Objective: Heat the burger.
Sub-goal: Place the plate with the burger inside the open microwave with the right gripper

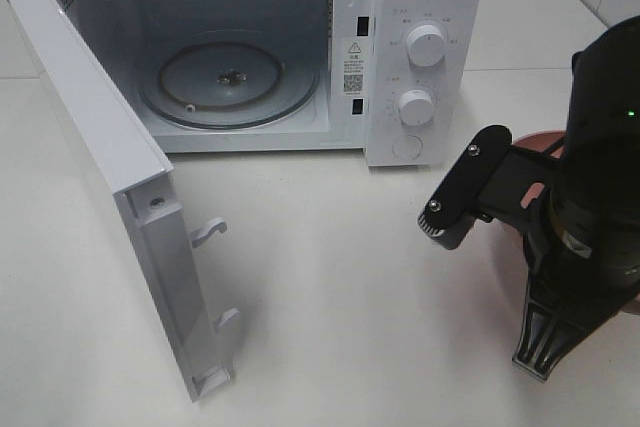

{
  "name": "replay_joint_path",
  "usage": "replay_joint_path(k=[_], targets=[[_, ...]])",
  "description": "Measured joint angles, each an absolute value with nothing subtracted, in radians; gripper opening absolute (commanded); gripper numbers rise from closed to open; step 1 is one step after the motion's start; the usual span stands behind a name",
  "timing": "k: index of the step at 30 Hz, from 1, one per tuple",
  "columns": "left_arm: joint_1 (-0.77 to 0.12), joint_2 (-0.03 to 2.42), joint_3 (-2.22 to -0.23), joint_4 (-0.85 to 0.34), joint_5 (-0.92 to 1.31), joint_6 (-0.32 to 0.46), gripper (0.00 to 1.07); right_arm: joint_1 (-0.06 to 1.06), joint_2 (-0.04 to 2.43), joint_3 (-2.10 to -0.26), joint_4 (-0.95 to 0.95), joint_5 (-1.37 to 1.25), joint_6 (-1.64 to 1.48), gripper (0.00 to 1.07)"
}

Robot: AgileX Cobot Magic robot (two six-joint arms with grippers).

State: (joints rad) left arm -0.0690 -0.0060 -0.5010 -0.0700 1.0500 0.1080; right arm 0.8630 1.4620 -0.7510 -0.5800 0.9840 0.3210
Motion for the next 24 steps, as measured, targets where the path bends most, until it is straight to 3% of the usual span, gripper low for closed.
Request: replay_joint_path(k=[24], targets=[[-0.069, -0.006, -0.501, -0.070, 1.050, 0.108, 0.98, 0.863, 1.462, -0.744, -0.632, 0.831, -0.151, 0.03]])
